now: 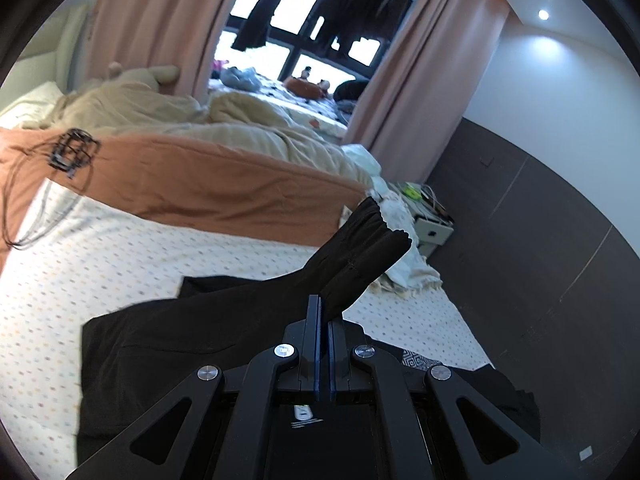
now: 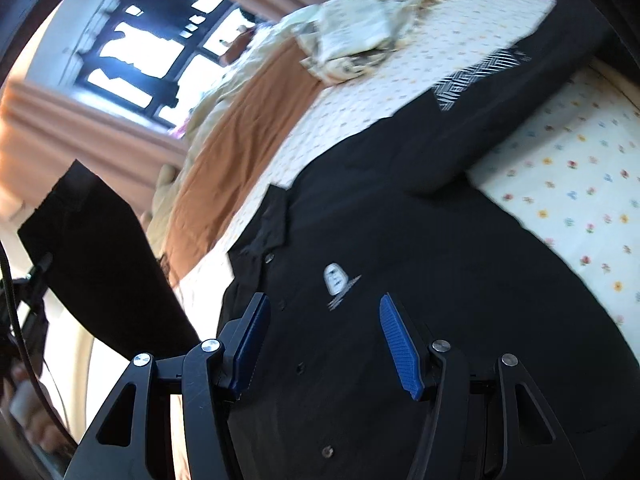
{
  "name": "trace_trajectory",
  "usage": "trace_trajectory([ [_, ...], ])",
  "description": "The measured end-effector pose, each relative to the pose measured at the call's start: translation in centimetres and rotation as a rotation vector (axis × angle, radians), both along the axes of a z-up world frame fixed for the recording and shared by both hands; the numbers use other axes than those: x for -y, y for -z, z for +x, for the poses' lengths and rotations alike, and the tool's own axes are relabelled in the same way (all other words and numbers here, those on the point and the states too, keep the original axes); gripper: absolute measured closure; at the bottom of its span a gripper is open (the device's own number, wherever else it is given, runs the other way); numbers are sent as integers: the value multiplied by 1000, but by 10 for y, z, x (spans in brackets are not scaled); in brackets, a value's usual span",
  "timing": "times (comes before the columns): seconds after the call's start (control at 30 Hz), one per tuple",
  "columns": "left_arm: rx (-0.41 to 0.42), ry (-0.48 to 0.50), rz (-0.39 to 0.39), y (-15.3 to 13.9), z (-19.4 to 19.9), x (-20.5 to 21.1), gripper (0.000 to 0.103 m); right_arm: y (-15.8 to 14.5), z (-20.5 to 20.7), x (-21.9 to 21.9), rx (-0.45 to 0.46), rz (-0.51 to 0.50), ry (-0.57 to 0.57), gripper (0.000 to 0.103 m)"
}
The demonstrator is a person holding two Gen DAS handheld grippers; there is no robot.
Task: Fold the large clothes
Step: 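Lift the sleeve with the left tool, lay it across the shirt back, release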
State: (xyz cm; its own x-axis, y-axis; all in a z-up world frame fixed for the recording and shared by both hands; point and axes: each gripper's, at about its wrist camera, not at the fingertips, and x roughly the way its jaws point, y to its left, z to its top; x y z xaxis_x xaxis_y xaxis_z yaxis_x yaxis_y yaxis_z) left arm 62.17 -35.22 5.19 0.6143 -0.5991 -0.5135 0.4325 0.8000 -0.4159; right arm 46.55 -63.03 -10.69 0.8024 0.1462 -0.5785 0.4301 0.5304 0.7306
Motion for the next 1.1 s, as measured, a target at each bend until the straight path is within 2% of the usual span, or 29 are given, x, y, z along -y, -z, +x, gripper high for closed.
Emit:
trace_trajectory([
  [0.23, -112, 44, -49, 62, 16, 50, 102, 16, -4, 29, -10, 78, 87, 45],
  [0.3, -160, 58, -61, 80, 18, 61, 101, 19, -5, 37, -17, 80, 115, 45],
  [0.33, -201, 77, -86, 91, 20, 66, 97, 21, -5, 40, -22, 74, 130, 45],
  [0.4, -288, 131, -172, 113, 22, 73, 81, 26, -9, 48, -34, 74, 158, 45],
  [0.43, -323, 154, -203, 123, 22, 75, 62, 30, -12, 51, -37, 85, 175, 45],
  [0.47, -341, 172, -227, 130, 21, 75, 39, 31, -15, 53, -40, 97, 184, 45],
  [0.53, -336, 168, -260, 136, 12, 70, 19, 34, -16, 58, -34, 128, 192, 45],
  [0.63, -324, 148, -273, 136, -5, 56, 16, 28, -20, 59, -24, 108, 189, 45],
  [0.7, -310, 100, -263, 133, -18, 43, 16, 25, -21, 58, -22, 92, 186, 45],
  [0.87, -223, -30, -163, 122, -42, 0, 16, 27, -14, 49, -14, 101, 124, 45],
  [1.0, -222, -110, -116, 118, -58, -36, 16, 35, 2, 35, -1, 118, 41, 45],
  [1.1, -236, -154, -113, 119, -69, -61, 16, 44, 10, 25, -19, 120, 15, 45],
])
